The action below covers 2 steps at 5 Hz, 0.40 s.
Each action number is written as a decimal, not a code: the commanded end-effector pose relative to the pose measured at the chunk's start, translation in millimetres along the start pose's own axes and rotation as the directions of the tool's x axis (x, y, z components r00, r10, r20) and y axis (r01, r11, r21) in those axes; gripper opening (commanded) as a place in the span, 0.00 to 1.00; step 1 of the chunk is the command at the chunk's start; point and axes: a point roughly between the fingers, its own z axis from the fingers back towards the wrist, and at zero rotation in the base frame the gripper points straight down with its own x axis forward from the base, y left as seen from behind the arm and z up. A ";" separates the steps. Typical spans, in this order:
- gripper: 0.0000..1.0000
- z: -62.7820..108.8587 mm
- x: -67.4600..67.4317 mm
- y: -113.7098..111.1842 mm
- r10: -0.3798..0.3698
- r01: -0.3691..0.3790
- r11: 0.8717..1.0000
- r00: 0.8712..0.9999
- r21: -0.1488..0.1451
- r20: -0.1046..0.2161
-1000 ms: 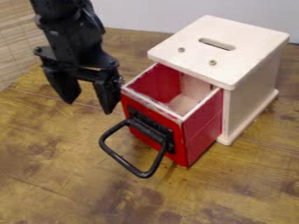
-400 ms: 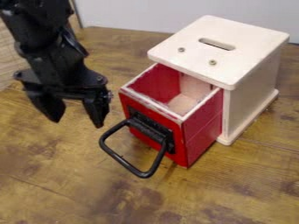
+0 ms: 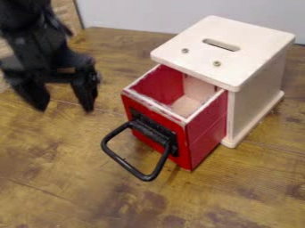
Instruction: Open the drawer
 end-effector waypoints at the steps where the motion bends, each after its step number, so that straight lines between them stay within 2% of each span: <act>1: 1.00 14.3 13.0 -11.0 -0.232 0.233 0.972 0.972 -0.027 0.022; 2: 1.00 12.0 9.7 -6.5 -0.078 0.078 0.997 0.997 -0.010 0.010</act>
